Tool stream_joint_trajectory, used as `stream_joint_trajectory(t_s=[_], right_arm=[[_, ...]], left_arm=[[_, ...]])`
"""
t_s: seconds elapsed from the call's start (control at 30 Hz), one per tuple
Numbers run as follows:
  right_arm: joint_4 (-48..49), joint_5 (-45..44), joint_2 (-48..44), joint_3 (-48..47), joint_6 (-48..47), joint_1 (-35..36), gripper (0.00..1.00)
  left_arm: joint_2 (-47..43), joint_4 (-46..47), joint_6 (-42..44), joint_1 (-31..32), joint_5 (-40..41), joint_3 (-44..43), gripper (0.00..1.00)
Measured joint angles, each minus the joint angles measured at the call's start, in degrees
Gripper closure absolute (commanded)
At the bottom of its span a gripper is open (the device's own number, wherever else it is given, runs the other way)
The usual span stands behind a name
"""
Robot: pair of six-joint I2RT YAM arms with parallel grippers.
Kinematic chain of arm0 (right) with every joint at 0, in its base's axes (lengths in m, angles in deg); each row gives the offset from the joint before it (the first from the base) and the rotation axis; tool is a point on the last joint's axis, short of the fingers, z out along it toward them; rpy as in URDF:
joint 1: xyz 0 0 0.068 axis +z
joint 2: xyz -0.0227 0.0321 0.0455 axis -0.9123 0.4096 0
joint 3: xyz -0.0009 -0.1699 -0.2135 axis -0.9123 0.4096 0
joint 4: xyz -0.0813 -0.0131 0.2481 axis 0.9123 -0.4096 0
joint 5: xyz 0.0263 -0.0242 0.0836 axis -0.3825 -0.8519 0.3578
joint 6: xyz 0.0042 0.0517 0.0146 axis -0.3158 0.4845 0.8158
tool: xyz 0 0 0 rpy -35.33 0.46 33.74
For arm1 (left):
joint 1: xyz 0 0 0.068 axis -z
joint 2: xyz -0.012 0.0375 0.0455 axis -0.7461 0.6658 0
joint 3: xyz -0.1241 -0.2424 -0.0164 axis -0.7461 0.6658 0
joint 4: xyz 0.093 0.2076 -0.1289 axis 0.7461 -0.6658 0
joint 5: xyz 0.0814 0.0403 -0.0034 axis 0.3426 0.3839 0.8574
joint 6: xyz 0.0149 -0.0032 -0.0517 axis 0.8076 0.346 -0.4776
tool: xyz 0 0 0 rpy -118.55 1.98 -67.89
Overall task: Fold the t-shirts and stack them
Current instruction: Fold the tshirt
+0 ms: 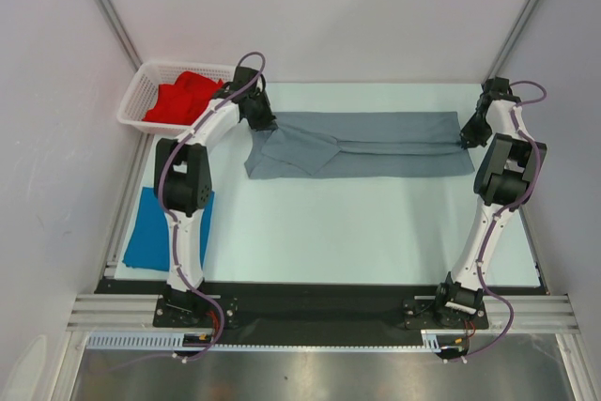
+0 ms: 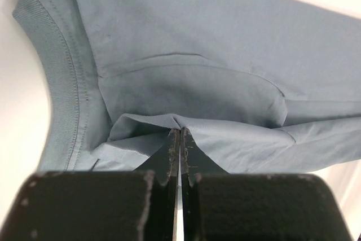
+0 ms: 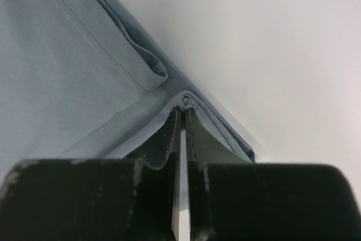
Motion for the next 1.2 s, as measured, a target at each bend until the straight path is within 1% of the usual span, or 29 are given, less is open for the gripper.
stream_joint_trajectory(t_s=[0.33,0.8,0.9,0.97,1.03,1.07,1.1,1.2], right_arm=[[0.04,-0.42,0.74,0.0,0.33,0.07,0.91],[0.09,-0.9,1.03,-0.22,0.66,0.55,0.9],[0.07,-1.09,1.03,-0.24,0.7,0.55,0.87],[0.07,-1.16,1.07,-0.33,0.94,0.55,0.77],[-0.17,-1.31,1.29,-0.87,1.09,0.57,0.65],[-0.52,-1.42,1.62,-1.53,1.11,0.57,0.61],[-1.05,-1.6,1.92,-2.45,1.03,0.57,0.54],[-3.93,-3.08,2.97,-6.56,0.5,0.59,0.44]], left_arm=[[0.31,-0.02,0.09,-0.37,-0.02,-0.31,1.0],[1.29,-0.17,0.5,-1.01,-0.42,-0.31,1.0],[1.4,-0.17,0.5,-1.09,-0.46,-0.31,0.99],[1.49,-0.17,0.52,-1.18,-0.48,-0.31,0.95],[1.55,-0.2,0.76,-1.27,-0.55,-0.39,0.77],[1.55,-0.2,1.27,-1.31,-0.5,-0.39,0.64],[1.55,-0.17,1.73,-1.38,-0.48,-0.39,0.61],[1.27,-0.24,2.84,-1.53,-0.26,-0.39,0.53]])
